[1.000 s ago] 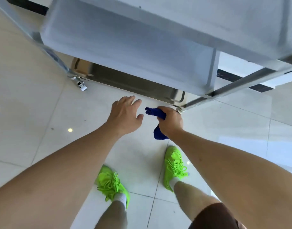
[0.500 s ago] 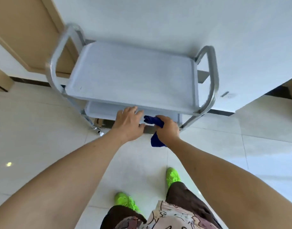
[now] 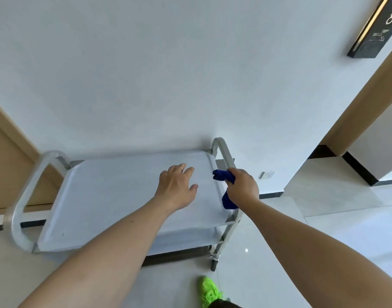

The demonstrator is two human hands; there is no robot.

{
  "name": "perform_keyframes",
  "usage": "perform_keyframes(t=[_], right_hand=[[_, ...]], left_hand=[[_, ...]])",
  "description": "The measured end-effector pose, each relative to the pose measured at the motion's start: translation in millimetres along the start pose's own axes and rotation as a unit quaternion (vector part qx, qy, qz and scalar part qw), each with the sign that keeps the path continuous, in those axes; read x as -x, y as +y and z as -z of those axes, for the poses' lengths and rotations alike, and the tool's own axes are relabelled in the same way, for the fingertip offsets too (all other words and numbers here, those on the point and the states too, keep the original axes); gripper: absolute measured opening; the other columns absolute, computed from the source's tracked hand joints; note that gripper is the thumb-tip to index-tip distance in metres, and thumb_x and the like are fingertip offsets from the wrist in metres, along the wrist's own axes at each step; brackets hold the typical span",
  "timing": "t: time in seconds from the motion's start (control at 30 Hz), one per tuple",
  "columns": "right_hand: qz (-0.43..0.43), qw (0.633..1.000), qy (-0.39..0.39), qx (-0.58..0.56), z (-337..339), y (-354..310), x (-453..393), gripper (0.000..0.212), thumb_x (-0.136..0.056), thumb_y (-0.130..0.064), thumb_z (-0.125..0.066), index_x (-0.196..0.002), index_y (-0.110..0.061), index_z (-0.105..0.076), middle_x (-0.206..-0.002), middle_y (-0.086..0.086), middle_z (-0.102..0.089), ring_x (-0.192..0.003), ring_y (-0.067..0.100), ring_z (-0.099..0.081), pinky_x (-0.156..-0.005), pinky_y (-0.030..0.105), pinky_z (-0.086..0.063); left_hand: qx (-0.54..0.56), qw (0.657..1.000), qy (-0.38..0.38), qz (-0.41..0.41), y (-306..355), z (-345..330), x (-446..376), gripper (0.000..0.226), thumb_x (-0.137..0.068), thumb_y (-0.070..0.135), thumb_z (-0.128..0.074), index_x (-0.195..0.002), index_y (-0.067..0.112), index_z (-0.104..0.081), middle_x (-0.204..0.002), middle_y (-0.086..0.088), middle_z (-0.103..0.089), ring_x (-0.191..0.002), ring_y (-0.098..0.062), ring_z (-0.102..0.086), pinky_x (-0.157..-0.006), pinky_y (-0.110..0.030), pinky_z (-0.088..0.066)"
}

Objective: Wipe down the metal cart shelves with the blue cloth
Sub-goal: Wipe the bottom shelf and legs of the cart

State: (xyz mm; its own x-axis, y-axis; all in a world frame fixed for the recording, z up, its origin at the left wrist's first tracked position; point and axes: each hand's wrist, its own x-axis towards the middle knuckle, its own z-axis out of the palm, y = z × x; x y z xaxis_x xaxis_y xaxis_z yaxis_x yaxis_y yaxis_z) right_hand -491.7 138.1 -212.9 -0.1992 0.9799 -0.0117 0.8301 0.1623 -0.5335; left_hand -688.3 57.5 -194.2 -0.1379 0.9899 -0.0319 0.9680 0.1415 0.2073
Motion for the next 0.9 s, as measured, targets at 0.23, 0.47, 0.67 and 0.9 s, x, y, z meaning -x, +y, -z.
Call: perform_keyframes(t=[0.23, 0.47, 0.67, 0.9], right_hand=[[0.022, 0.992, 0.013, 0.125, -20.3, 8.5, -101.7, 0.037, -0.087, -0.004, -0.054, -0.120, -0.021, -0.055, -0.127, -0.003, -0.056, -0.119, 0.026, -0.044, -0.087, 0.039, -0.041], [0.023, 0.974, -0.120, 0.189, -54.8, 29.7, -149.9, 0.062, -0.097, -0.069, -0.031, -0.150, -0.037, -0.030, -0.168, -0.003, 0.003, -0.147, 0.044, -0.009, -0.104, 0.056, -0.038], [0.024, 0.971, -0.115, 0.206, -66.9, 32.1, -165.6, 0.047, -0.101, -0.047, -0.043, -0.145, -0.031, -0.035, -0.167, -0.001, 0.005, -0.139, 0.042, -0.021, -0.090, 0.050, -0.046], [-0.002, 0.966, -0.167, 0.197, -58.6, 35.4, -170.3, 0.057, -0.099, -0.054, -0.043, -0.150, -0.035, -0.028, -0.168, 0.000, 0.005, -0.146, 0.045, -0.011, -0.106, 0.058, -0.032]], left_hand=[[-0.006, 0.999, -0.051, 0.005, 4.7, -22.2, -98.9, 0.059, -0.097, 0.049, -0.041, -0.149, 0.022, -0.033, -0.159, -0.008, -0.026, -0.145, -0.026, -0.023, -0.116, -0.046, -0.024], [0.002, 0.997, -0.075, 0.017, 11.3, -40.2, -183.6, 0.058, -0.097, 0.050, -0.039, -0.148, 0.022, -0.036, -0.158, -0.008, -0.030, -0.144, -0.027, -0.027, -0.114, -0.045, -0.029], [-0.008, 0.994, -0.104, 0.028, 11.8, -57.3, -198.8, 0.057, -0.098, 0.049, -0.041, -0.148, 0.022, -0.036, -0.158, -0.009, -0.030, -0.143, -0.027, -0.029, -0.113, -0.045, -0.033], [-0.020, 0.995, -0.092, 0.019, 17.0, -38.9, -199.5, 0.057, -0.097, 0.046, -0.043, -0.148, 0.022, -0.034, -0.159, -0.009, -0.028, -0.144, -0.027, -0.025, -0.114, -0.045, -0.030]])
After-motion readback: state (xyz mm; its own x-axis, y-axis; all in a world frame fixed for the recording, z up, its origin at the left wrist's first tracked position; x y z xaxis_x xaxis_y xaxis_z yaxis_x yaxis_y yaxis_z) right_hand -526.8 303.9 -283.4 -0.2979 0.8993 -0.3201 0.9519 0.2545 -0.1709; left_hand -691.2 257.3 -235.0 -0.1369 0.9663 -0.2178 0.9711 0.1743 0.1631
